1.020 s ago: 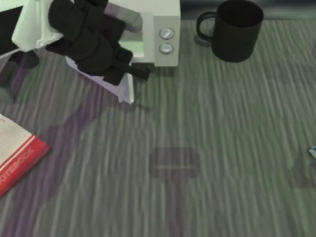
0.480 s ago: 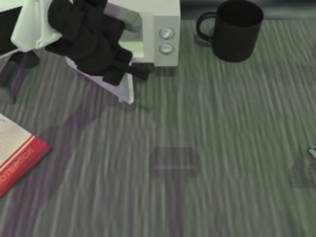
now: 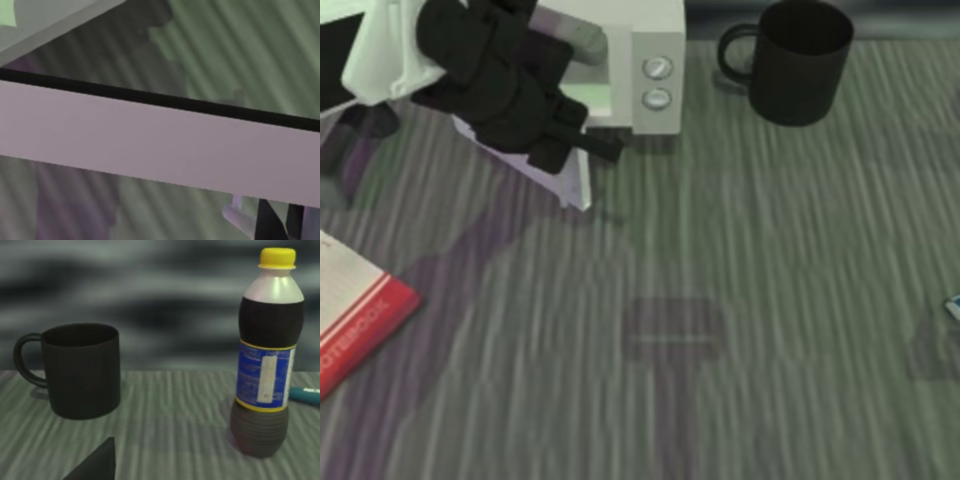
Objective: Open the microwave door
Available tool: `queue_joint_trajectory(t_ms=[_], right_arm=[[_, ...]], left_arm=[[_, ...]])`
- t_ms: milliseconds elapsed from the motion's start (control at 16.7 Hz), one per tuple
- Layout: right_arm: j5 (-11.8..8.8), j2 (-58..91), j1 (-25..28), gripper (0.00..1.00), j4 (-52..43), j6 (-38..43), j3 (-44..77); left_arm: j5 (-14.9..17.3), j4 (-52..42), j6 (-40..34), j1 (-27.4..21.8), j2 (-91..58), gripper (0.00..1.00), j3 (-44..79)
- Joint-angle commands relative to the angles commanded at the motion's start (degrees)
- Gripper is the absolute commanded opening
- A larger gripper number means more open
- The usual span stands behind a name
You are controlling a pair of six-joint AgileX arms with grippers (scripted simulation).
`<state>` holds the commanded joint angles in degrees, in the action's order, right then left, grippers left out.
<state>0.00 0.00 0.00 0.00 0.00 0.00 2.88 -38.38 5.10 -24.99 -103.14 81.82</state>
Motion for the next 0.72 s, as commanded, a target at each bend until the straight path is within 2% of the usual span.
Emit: queue_joint_trajectory(t_ms=[420, 720], right_arm=[[0.00, 0.00, 0.00, 1.00, 0.00, 0.00, 0.00], [0.00, 0.00, 0.00, 1.00, 0.00, 0.00, 0.00]], left_arm=[[0.45, 0.01, -0.02, -0.20, -0.11, 0.00, -0.27], [3.46, -0.28, 5.91, 2.12, 2.12, 0.00, -2.84]])
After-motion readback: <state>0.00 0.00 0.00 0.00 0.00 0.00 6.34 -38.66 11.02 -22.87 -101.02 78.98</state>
